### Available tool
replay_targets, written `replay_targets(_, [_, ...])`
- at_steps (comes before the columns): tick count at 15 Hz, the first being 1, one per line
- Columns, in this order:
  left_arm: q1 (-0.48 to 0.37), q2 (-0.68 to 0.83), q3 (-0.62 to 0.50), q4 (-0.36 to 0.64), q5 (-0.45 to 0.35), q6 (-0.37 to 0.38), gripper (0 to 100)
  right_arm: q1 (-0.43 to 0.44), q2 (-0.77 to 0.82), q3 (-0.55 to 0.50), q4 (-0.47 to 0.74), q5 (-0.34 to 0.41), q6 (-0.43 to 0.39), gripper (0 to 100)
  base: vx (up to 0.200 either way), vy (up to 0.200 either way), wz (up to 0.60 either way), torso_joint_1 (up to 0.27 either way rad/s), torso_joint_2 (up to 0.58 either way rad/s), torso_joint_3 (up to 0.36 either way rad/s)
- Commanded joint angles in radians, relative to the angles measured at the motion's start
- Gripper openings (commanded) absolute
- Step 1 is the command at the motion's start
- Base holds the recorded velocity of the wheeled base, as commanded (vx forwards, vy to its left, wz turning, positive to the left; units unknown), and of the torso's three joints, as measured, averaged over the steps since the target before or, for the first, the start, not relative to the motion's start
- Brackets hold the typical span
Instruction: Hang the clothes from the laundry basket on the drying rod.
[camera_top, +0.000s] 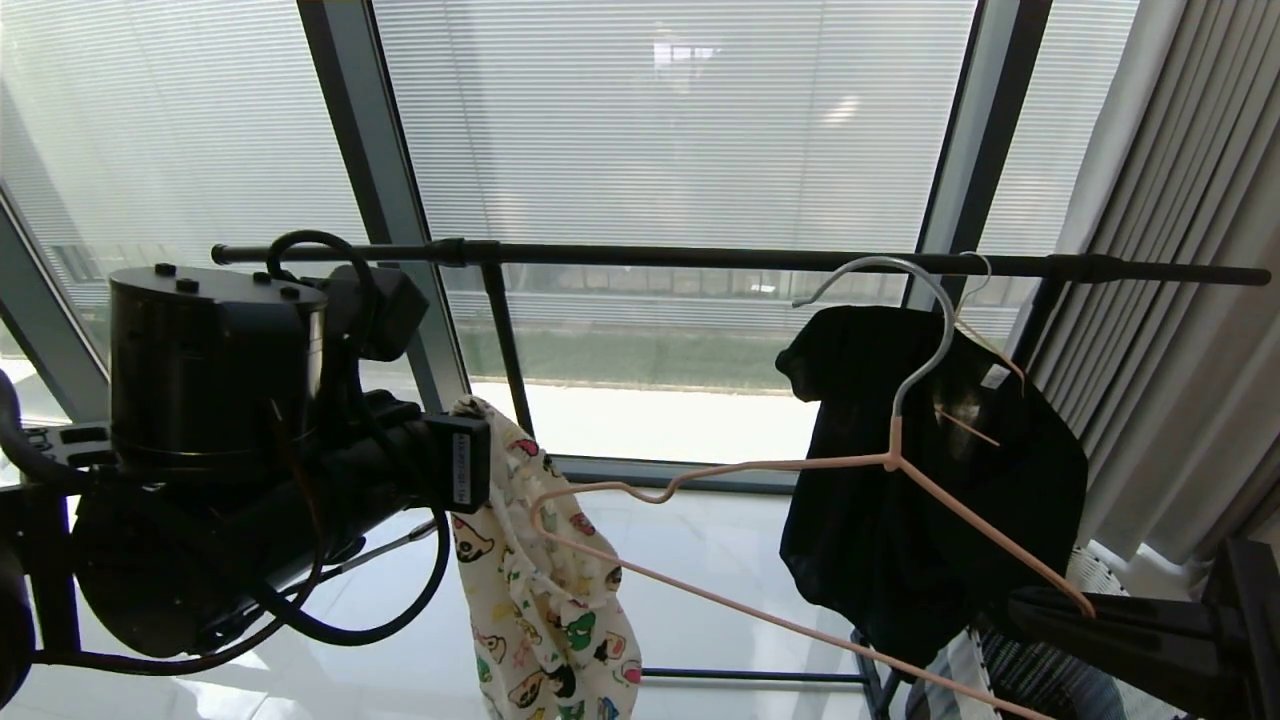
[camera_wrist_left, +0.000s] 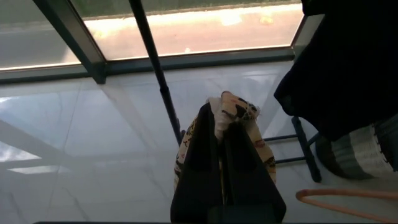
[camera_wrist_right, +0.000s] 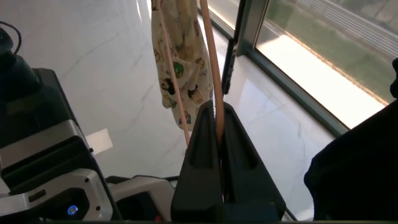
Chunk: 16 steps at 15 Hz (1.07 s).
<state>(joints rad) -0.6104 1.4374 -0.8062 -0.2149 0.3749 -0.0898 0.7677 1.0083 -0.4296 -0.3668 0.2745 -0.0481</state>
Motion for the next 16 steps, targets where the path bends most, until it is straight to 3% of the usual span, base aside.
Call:
replay_targets(1, [-0.028,0.038,-0.007,-0.011,0.001,-0.001,0,0.016,0.061,-0.011,-0.018,0.000,0.002,0,0.000,0.000,0.00,0.000,0.00,0.000])
replay_targets(7, [-0.046,0.040,-0.021,-0.032,0.007,0.005,0,0.015,0.200,-0.011,-0.182,-0.004,0.028,0,0.000,0.000,0.00,0.000,0.00,0.000])
replay_targets(10, [0.026,0.058,-0.022,-0.080,0.013,0.039,0,0.015,0.176,-0.009,-0.181,-0.004,0.030,0,0.000,0.000,0.00,0.000,0.00,0.000])
replay_targets(16, [0.024,0.060,-0.022,-0.089,0.021,0.087,0,0.004,0.200,-0.052,-0.181,-0.008,0.030,0,0.000,0.000,0.00,0.000,0.00,0.000])
